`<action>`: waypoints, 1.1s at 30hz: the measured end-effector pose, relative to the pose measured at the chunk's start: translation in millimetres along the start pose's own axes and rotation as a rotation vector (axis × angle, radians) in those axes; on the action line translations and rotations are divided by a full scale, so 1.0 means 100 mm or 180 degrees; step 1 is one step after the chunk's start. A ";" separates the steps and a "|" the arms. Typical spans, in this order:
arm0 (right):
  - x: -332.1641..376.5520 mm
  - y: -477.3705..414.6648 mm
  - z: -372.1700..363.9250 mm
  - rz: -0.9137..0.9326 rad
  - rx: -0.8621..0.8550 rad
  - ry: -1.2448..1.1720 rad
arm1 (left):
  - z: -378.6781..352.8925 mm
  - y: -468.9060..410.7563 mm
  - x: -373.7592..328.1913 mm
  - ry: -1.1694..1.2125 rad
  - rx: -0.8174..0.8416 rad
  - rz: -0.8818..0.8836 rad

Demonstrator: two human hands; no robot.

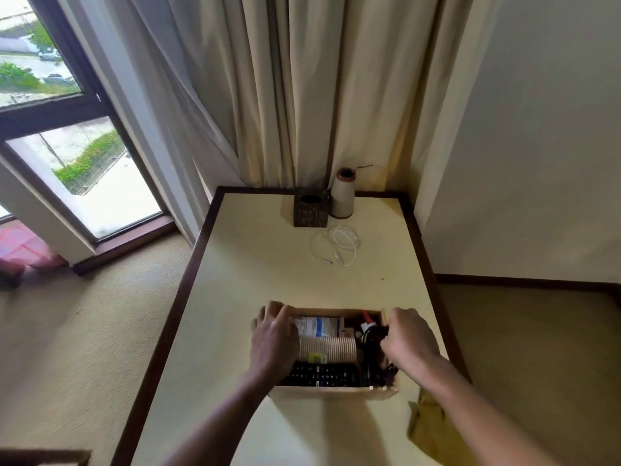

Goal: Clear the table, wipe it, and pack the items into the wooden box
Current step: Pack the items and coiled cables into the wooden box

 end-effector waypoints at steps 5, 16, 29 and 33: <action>0.21 0.02 -0.06 0.0223 0.0077 0.0183 | -0.09 0.02 0.20 -0.0010 0.0100 0.0312; 0.18 -0.01 0.11 0.0303 -0.0067 0.0165 | -0.25 0.11 0.27 0.0186 0.0222 0.0216; 0.45 0.06 -0.26 0.0455 0.0116 0.0367 | -0.27 0.13 0.30 0.0164 0.0217 0.0191; 0.20 -0.12 -0.38 0.0060 0.0183 -0.0211 | -0.27 0.14 0.30 0.0168 0.0223 0.0169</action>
Point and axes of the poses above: each hand's wrist, its own y-axis away from the middle knuckle, its own z-axis out of the back of the hand, x = y × z, the point moved 7 cm from there along -y, towards the middle knuckle, and after that the axes turned 1 degree about -y, right-handed, at the moved point
